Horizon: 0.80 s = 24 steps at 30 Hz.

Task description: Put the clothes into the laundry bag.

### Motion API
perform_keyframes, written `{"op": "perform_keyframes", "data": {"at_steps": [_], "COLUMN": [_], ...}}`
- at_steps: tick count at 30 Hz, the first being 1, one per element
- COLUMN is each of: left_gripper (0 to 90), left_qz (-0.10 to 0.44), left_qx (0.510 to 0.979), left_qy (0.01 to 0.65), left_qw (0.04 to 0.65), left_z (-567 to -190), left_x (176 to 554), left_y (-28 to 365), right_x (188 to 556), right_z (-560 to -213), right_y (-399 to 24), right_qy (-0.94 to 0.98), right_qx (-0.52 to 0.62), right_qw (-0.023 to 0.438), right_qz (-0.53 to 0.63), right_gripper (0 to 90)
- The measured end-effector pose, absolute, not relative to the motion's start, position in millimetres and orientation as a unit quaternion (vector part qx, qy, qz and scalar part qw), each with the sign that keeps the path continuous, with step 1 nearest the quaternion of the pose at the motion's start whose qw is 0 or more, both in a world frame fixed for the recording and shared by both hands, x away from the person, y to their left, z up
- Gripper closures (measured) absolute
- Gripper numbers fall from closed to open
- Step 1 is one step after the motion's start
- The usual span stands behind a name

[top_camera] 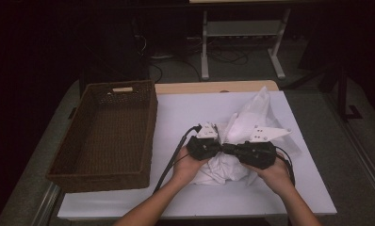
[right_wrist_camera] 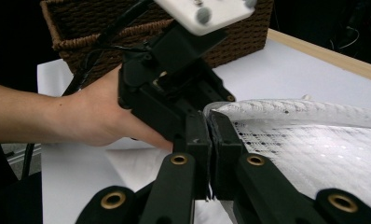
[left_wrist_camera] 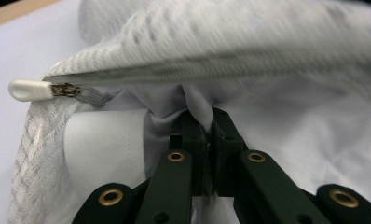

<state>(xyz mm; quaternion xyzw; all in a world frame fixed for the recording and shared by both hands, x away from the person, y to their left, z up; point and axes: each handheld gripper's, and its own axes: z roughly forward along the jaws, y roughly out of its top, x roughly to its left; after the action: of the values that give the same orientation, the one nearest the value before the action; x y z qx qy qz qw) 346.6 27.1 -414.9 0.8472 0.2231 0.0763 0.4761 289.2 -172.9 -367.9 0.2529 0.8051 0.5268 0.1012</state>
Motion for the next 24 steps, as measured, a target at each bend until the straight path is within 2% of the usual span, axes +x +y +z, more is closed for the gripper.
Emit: {"op": "perform_keyframes", "data": {"at_steps": [6,14,17,24], "left_gripper": [81.4,55.9,53.0,55.5], "left_qz": [0.068,0.064,0.068,0.104], "left_qx": [0.849,0.855,0.854,0.841], "left_qy": [0.229,0.236,0.239,0.272], "left_qw": [0.471,0.457,0.456,0.456], "left_z": [-421.6,-417.3,-411.3,-398.8], "left_x": [350.4,348.0,345.0,356.3], "left_y": [22.1,36.9,50.8,74.4], "right_x": [291.5,291.5,291.4,291.6], "right_z": [-370.7,-371.9,-371.5,-371.8], "right_y": [-178.2,-177.9,-179.0,-179.3], "right_qy": [0.804,0.804,0.803,0.803], "right_qx": [0.259,0.258,0.261,0.261], "right_qw": [0.098,0.102,0.103,0.104], "right_qz": [0.527,0.526,0.526,0.525], "right_gripper": [87.5,87.5,87.5,87.5]}}
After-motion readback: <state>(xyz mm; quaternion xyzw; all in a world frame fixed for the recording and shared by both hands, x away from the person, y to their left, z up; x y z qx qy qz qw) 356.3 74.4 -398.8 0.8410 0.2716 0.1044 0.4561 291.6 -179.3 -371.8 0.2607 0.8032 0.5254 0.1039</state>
